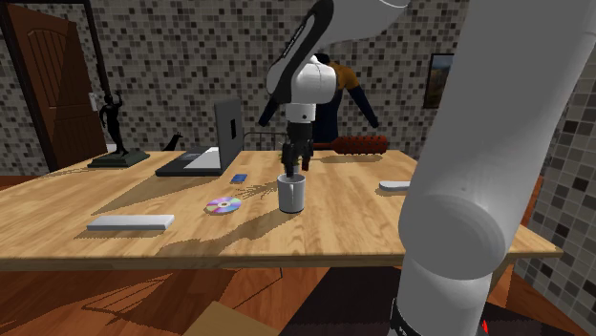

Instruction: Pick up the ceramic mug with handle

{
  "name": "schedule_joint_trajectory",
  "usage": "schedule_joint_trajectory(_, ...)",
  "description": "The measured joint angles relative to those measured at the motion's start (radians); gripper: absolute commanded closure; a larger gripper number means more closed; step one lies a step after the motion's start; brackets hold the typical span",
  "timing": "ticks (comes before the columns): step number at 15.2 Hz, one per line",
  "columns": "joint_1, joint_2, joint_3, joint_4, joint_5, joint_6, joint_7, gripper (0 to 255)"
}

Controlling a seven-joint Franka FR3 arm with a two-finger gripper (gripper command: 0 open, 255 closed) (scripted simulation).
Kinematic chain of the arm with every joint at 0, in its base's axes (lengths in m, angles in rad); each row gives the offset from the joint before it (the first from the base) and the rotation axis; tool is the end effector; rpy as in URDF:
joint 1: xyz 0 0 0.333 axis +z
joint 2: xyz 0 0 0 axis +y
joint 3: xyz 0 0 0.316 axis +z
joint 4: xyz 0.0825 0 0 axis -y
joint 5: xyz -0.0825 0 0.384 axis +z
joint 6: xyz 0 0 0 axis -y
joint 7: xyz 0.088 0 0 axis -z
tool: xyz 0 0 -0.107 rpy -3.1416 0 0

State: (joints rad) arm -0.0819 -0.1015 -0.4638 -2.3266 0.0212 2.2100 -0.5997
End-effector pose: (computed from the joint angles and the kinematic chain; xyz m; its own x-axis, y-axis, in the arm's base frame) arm 0.4203 -0.2554 0.3739 0.9990 0.0433 0.0132 0.0441 -0.9968 -0.0661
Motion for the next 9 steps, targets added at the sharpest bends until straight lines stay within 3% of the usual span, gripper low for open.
schedule_joint_trajectory(6, 0.002, 0.059, -0.007, -0.031, 0.037, 0.081, -0.033, 0)
schedule_joint_trajectory(7, 0.002, 0.063, -0.007, -0.031, 0.039, 0.085, -0.035, 255)
schedule_joint_trajectory(9, 0.002, 0.067, -0.008, -0.030, 0.042, 0.088, -0.038, 255)
